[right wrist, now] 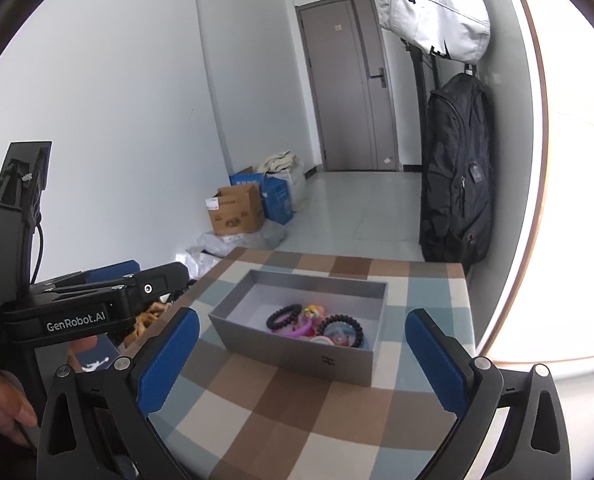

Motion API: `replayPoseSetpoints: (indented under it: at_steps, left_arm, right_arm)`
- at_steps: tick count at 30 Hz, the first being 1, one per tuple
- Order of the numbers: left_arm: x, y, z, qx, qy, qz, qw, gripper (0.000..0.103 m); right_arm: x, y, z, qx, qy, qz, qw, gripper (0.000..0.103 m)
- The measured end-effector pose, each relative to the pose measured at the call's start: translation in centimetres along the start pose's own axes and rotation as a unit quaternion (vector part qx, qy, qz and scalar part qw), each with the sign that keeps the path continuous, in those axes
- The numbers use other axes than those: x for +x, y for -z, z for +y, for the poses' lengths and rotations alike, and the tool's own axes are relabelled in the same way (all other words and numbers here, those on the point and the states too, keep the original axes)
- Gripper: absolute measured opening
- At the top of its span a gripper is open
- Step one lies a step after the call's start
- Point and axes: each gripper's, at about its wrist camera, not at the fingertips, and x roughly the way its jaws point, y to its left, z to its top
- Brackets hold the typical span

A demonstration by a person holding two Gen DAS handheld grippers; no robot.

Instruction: Organize jewelry

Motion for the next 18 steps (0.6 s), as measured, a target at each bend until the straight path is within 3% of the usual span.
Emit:
replayPoseSetpoints:
  at_steps: [18]
  left_arm:
    - [-0.16,0.36,-0.44,0.004,-0.011,-0.004,0.9999,0.083]
  right_arm:
    - [-0.39,0.25,-0.09,0.004,0.001,0.0,1.0,0.103]
